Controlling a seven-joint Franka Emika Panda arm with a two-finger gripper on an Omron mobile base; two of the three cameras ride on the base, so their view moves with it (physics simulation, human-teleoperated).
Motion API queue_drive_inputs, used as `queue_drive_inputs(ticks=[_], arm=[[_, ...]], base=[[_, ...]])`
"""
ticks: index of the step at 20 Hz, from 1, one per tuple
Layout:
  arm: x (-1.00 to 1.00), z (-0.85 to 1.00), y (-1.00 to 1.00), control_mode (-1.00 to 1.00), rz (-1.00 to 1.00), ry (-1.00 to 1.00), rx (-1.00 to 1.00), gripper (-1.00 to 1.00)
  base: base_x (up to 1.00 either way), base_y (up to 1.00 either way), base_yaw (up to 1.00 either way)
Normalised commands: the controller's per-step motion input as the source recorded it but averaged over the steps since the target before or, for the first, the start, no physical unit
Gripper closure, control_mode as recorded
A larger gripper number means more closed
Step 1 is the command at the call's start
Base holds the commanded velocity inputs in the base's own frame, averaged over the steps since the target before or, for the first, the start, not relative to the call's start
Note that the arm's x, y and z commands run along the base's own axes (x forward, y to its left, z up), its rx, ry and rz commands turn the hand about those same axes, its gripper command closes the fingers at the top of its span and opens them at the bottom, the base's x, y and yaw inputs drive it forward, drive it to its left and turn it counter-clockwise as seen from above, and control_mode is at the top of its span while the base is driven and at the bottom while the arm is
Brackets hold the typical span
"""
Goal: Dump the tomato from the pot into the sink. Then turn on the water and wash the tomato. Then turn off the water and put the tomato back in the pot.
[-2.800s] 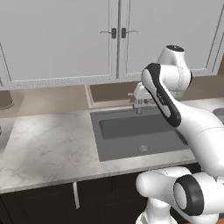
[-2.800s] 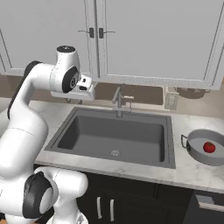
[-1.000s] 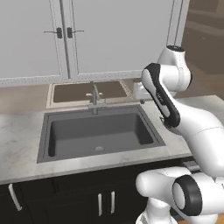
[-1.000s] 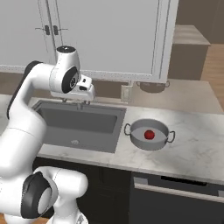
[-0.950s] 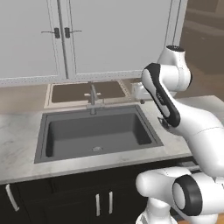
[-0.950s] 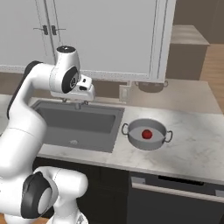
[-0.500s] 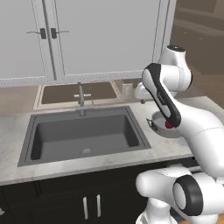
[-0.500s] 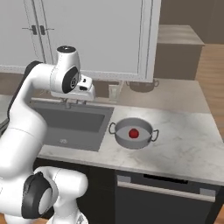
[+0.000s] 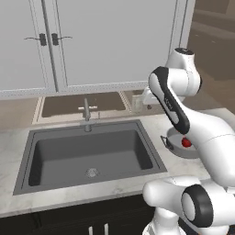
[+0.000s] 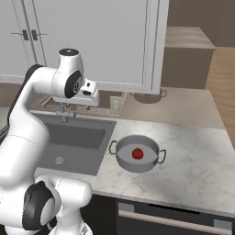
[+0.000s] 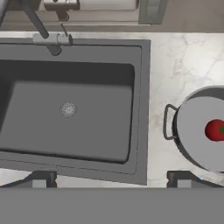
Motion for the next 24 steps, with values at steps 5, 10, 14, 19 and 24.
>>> queue_drive_inputs(ticks=[5,10,14,19,24], arm=[[0.0,0.0,0.0,1.0,0.0,0.0,0.0,-1.0],[0.3,0.0,0.0,-1.0,0.0,0.06,0.02,-1.0],[0.42,0.0,-0.09,-1.0,0.0,0.09,0.01,-1.0],[0.22,-0.01,-0.44,-1.0,-0.01,0.08,0.0,-1.0],[0.01,-0.06,-0.6,-1.0,-0.01,0.07,0.0,-1.0]], base=[[0.7,0.0,0.0],[0.24,0.0,0.0],[0.0,0.0,0.0],[0.0,0.0,0.0],[0.0,0.0,0.0]])
